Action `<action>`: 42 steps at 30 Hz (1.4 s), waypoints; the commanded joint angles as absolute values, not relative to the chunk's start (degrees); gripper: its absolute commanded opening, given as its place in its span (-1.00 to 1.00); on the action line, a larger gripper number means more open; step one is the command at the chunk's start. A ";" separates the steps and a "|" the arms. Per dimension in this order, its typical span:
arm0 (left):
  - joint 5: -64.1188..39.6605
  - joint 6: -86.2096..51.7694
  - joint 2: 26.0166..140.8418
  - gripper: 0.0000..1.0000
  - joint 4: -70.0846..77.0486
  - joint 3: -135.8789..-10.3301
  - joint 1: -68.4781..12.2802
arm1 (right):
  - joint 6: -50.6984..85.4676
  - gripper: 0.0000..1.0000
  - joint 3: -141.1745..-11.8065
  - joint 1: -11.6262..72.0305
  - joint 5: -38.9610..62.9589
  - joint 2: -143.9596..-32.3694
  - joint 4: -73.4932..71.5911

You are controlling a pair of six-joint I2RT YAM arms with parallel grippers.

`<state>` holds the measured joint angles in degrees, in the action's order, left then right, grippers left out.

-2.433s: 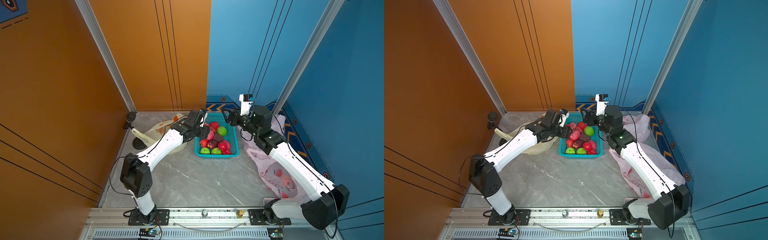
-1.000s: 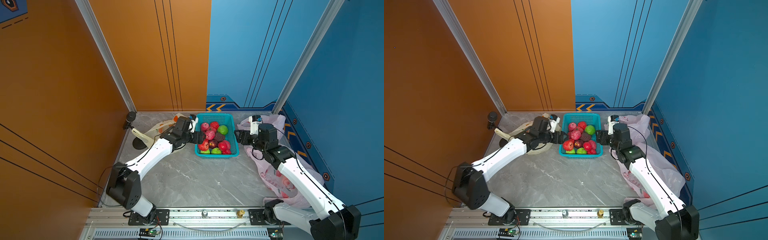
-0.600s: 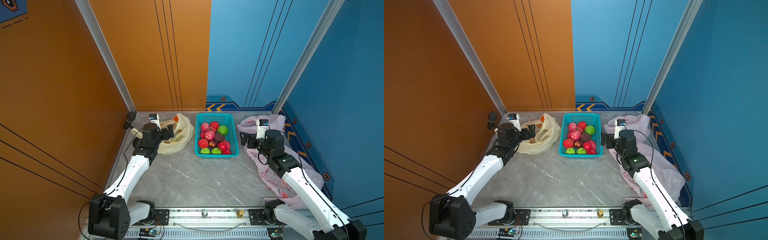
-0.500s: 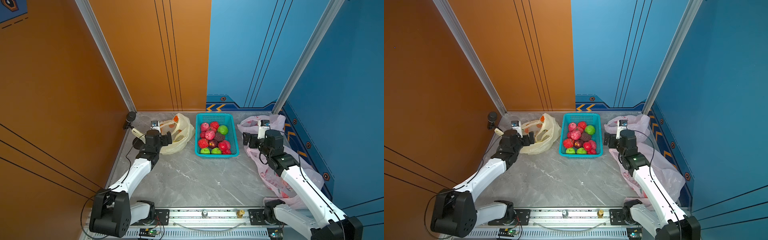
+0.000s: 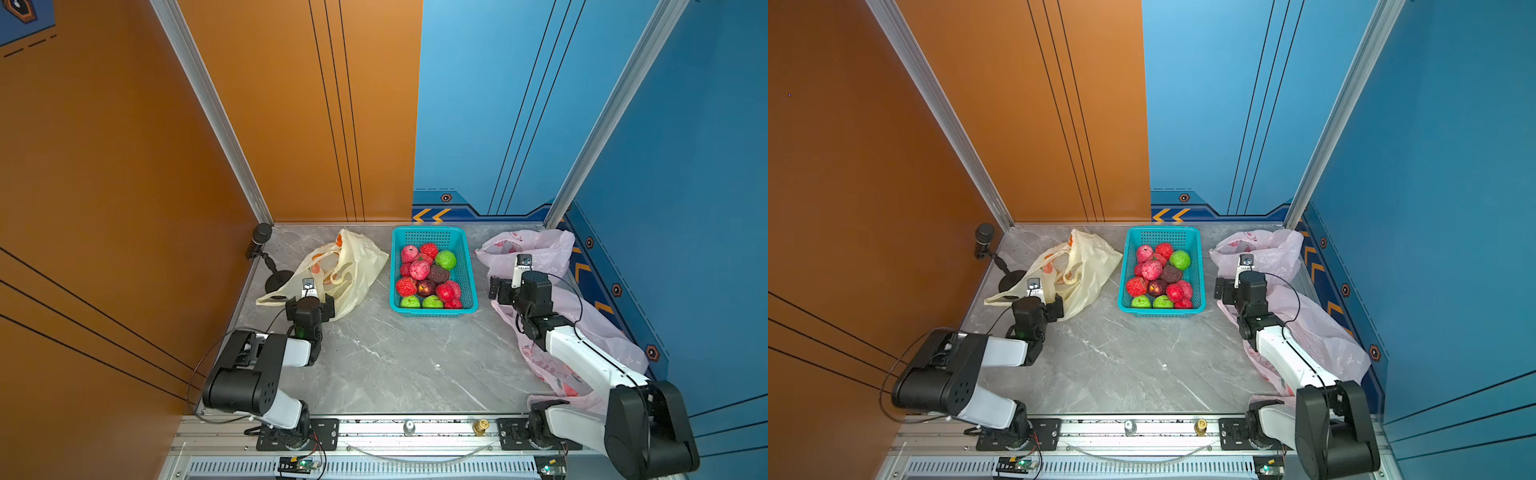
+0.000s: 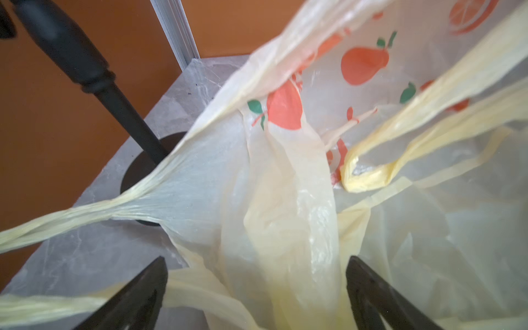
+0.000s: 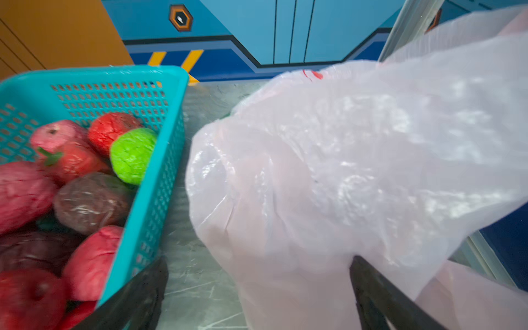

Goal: Untie the knot of a plastic bag & take out the apple
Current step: Reset both arms

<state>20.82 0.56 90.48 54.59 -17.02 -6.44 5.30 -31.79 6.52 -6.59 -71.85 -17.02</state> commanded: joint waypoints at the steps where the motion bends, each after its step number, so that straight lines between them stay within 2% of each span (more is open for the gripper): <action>1: 21.00 3.87 89.42 0.95 65.01 -15.46 -8.17 | 2.64 0.99 -29.33 5.44 -8.02 -76.30 -32.58; 4: 20.86 4.42 91.57 0.95 72.48 -13.28 -8.36 | 0.84 0.99 -31.11 5.71 -7.08 -78.51 -33.01; 7: 22.28 5.64 93.53 0.95 80.57 -10.23 -9.68 | -0.30 0.99 -33.33 6.30 -8.74 -77.53 -23.16; 11: 23.03 6.55 93.90 0.95 79.62 -11.25 -10.28 | 0.99 0.99 -26.60 4.53 -7.88 -80.88 -34.69; 13: 22.76 6.17 93.15 0.95 77.89 -11.55 -10.11 | 0.67 0.99 -27.72 4.26 -6.73 -81.07 -32.44; 16: 21.69 5.86 92.63 0.95 74.89 -12.81 -9.51 | 0.06 0.99 -24.86 2.82 -3.58 -84.40 -42.48; 18: 20.65 5.16 91.55 0.95 70.70 -14.38 -8.77 | 2.46 0.99 -20.59 1.22 -3.69 -88.58 -54.40; 21: 17.09 2.44 90.23 0.95 57.57 -20.00 -5.92 | 4.14 0.99 -21.94 -0.34 -2.98 -87.74 -49.27; 23: 10.11 -0.87 89.05 0.95 50.39 -22.46 -1.35 | 4.12 0.99 -22.41 -0.32 -2.87 -88.04 -48.69; 42: 13.71 1.78 89.27 0.95 54.25 -20.74 -4.58 | 2.15 0.99 -22.06 2.64 -8.40 -87.65 -48.96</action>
